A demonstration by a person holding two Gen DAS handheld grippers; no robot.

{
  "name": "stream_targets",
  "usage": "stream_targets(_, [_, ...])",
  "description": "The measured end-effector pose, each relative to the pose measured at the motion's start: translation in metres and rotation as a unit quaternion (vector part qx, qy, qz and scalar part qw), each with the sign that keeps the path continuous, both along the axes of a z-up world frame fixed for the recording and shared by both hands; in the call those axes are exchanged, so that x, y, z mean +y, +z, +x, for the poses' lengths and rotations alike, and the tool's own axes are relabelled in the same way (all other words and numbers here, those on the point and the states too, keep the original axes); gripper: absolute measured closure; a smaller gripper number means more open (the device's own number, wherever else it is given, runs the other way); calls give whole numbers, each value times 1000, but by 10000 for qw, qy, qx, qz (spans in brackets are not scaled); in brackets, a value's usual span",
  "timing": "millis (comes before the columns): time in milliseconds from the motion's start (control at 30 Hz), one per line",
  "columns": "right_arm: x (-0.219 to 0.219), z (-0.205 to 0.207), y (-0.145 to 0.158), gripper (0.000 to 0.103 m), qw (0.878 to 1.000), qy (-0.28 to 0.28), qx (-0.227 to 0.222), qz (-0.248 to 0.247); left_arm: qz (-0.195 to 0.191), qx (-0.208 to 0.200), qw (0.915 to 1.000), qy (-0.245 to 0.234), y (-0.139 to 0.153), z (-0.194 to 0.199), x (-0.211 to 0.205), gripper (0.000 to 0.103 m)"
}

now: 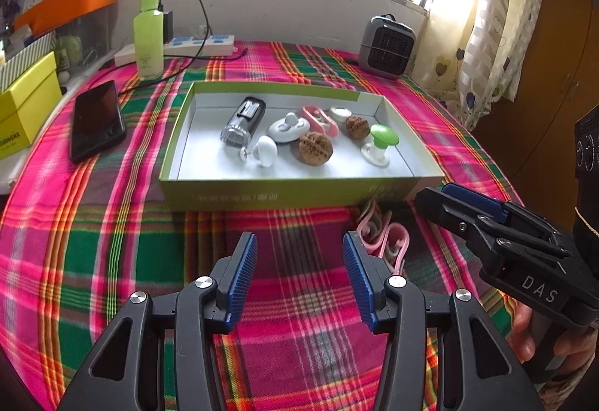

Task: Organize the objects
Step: 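Withdraw both grippers from the box toward the pink clips on the table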

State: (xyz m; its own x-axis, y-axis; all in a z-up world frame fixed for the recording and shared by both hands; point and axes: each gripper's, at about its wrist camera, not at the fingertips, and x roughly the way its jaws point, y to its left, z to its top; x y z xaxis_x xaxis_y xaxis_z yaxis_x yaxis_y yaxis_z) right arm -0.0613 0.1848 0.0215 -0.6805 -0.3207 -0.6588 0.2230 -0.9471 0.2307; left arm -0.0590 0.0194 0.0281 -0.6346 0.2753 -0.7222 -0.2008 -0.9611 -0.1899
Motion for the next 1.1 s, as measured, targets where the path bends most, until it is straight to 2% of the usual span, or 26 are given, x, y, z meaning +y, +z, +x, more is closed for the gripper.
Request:
stream_targets(233, [2, 5, -13, 55, 9996, -131, -255, 11, 105, -90, 9999, 92, -11, 8, -10, 56])
stream_targets(467, [-11, 8, -21, 55, 9990, -3, -435, 83, 158, -194, 9995, 167, -21, 11, -13, 56])
stream_targets(667, [-26, 10, -22, 55, 9989, 168, -407, 188, 213, -193, 9994, 191, -21, 12, -19, 56])
stream_targets(1100, [-30, 9, -22, 52, 9976, 36, -403, 553, 257, -174, 9994, 157, -22, 14, -22, 55])
